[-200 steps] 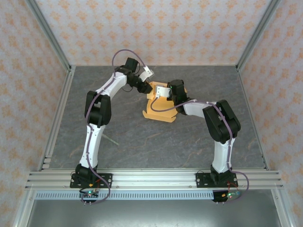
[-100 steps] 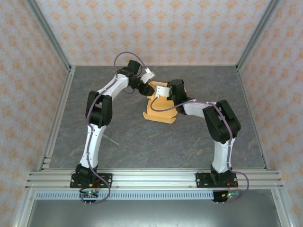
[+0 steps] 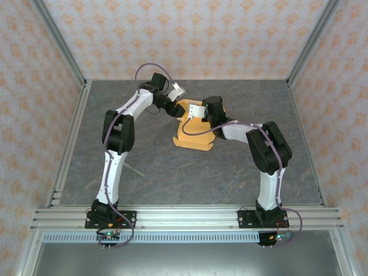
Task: Fold the paper box
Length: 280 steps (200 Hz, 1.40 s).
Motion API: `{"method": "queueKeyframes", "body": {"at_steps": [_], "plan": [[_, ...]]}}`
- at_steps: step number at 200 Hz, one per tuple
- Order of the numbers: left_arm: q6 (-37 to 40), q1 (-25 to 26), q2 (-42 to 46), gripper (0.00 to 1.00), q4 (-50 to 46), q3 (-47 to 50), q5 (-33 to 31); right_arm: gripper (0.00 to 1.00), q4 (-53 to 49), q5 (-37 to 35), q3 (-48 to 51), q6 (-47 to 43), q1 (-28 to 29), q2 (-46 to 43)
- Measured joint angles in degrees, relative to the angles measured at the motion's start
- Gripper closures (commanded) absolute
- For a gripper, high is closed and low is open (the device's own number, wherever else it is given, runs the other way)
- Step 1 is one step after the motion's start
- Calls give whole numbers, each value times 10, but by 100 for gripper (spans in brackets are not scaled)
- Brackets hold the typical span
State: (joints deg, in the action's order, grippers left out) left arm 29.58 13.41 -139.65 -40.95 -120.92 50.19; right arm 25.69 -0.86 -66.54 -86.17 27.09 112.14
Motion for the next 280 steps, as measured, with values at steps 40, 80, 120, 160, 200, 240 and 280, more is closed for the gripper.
{"method": "queueKeyframes", "body": {"at_steps": [40,80,120,160,200,240,280], "plan": [[-14,1,9,37,9,27,6,100,-6,0,-3,6,3,0],[-30,1,15,38,20,42,6,100,-15,-3,-9,14,6,0],[-52,1,43,41,42,84,4,100,-18,-14,-10,17,6,0],[-75,2,73,41,75,130,3,100,-19,-21,-12,22,9,0],[-82,9,73,46,90,135,0,100,-22,-24,-17,22,10,0],[-107,16,73,47,108,135,-42,100,-23,-24,-17,26,10,0],[-136,23,73,52,133,135,-78,100,-23,-22,-17,26,10,0]]}}
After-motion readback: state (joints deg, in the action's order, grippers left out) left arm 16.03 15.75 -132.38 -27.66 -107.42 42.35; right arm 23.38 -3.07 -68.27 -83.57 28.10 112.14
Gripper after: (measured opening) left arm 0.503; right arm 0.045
